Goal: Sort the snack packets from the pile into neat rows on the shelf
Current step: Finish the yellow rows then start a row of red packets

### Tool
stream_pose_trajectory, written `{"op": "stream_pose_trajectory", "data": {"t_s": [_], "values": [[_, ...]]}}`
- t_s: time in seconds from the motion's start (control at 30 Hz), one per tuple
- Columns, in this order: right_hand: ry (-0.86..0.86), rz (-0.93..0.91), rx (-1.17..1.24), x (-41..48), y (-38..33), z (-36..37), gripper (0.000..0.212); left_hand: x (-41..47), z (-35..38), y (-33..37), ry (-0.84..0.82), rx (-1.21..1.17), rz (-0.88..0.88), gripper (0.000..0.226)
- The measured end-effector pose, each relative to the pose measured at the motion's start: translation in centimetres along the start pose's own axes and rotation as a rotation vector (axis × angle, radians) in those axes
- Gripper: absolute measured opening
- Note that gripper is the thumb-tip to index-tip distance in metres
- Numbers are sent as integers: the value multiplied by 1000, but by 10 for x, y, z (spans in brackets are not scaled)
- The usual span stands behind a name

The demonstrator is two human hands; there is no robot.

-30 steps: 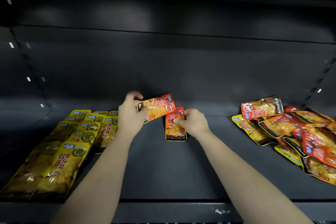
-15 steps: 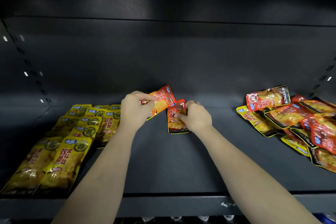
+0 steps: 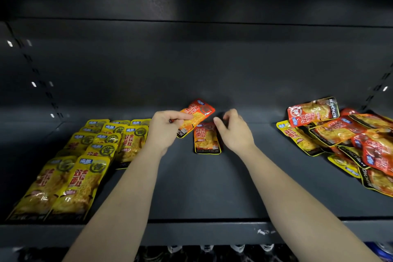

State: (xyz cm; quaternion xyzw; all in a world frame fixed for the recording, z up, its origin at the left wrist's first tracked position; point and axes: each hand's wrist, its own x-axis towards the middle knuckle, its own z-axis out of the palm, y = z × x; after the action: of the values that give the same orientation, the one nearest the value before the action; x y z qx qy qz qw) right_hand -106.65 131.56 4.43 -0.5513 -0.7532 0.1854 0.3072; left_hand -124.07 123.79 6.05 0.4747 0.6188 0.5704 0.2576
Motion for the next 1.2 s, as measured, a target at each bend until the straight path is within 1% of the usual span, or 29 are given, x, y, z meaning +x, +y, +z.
{"op": "stream_pose_trajectory", "data": {"t_s": [0.07, 0.2, 0.33, 0.47, 0.57, 0.67, 0.77, 0.9, 1.07, 1.2], "values": [[5, 6, 8, 1, 6, -2, 33, -1, 2, 0, -24, -13, -25, 45], [3, 30, 40, 4, 14, -6, 31, -4, 3, 3, -90, -121, -116, 33], [15, 48, 67, 6, 18, -7, 29, -9, 2, 11, -157, -217, -185, 27], [20, 47, 69, 7, 18, -6, 28, -12, 2, 12, -236, -237, -220, 13], [33, 49, 74, 6, 18, -7, 29, -13, 5, 11, -308, -193, -221, 11], [39, 42, 66, 6, 18, -8, 30, -16, 6, 11, -394, -91, -205, 12], [34, 44, 59, 6, 18, -8, 30, -16, 7, 9, -441, -1, -196, 11], [35, 42, 61, 7, 18, -7, 29, -16, 9, 7, -451, 146, -159, 10], [29, 38, 51, 8, 18, -6, 29, -14, 10, 3, -424, 184, -121, 7], [26, 39, 46, 8, 19, -5, 29, -14, 9, 4, -441, 189, -104, 7]]}}
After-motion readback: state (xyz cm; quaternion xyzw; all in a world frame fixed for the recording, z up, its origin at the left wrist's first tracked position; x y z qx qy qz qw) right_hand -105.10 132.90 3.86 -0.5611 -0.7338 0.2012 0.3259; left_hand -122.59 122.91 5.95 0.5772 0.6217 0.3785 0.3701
